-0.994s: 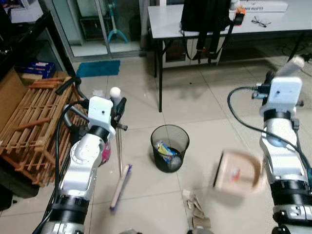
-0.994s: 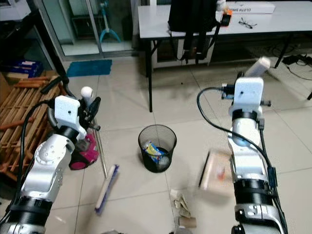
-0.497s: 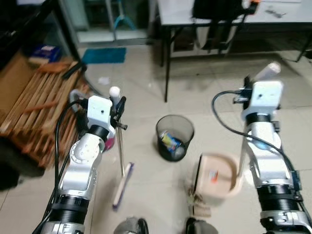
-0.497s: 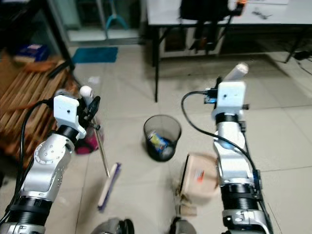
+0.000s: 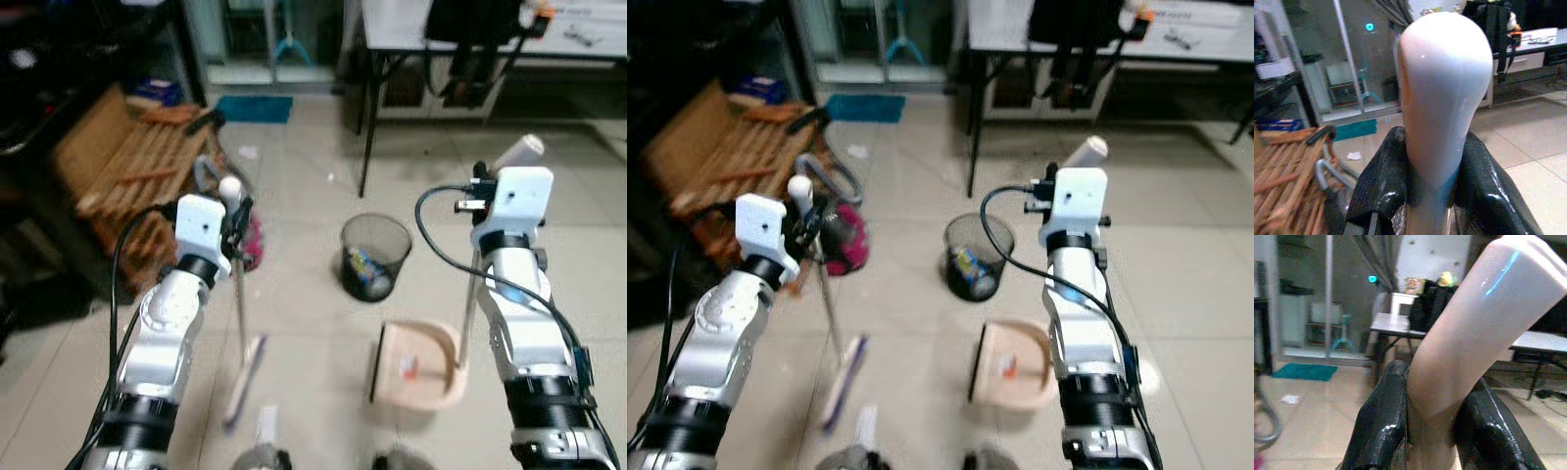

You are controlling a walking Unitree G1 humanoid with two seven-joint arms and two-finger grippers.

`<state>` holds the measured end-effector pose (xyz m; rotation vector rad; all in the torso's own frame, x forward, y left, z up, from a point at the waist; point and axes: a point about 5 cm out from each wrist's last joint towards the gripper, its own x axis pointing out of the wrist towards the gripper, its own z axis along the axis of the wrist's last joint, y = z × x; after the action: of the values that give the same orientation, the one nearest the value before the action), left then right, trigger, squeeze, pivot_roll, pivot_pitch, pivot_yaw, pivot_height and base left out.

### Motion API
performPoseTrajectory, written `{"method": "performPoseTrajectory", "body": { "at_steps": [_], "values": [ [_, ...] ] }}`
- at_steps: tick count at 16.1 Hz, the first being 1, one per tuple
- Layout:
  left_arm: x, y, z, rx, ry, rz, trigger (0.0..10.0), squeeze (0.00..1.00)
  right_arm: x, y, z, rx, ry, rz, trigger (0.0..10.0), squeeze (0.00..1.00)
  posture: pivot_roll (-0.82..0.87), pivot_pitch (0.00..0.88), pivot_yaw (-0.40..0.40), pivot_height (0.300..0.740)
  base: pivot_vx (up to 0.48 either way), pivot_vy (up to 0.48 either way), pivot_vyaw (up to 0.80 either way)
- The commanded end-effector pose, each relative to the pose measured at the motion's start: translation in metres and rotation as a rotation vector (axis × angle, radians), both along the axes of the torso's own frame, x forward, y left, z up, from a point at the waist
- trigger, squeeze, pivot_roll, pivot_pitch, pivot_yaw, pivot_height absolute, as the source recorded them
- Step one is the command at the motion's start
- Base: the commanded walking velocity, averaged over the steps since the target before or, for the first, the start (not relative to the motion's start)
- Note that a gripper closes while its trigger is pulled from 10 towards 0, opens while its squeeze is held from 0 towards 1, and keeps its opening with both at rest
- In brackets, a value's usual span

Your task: Sweep floor

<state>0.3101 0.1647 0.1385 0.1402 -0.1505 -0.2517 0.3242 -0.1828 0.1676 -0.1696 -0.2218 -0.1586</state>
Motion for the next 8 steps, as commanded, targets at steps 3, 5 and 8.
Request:
{"method": "performPoseTrajectory", "body": {
  "at_steps": [3, 5, 8],
  "values": [
    [0.002, 0.003, 0.014, 0.016, -0.060, 0.016, 10.0, 0.00, -0.001, 0.010, -0.006, 0.054, 0.053, 0.060, 10.0, 0.00, -0.09, 0.020, 0.049, 0.740, 0.000, 0.000, 0.00],
    [0.002, 0.003, 0.013, 0.012, -0.055, 0.019, 10.0, 0.00, -0.002, 0.015, -0.016, 0.067, 0.113, 0.103, 10.0, 0.00, -0.09, 0.019, 0.047, 0.740, 0.000, 0.000, 0.00],
    [0.002, 0.004, 0.013, 0.006, -0.050, 0.030, 10.0, 0.00, -0.006, 0.020, -0.031, 0.167, 0.191, 0.127, 10.0, 0.00, -0.09, 0.015, 0.044, 0.740, 0.000, 0.210, 0.00]
  ]
}}
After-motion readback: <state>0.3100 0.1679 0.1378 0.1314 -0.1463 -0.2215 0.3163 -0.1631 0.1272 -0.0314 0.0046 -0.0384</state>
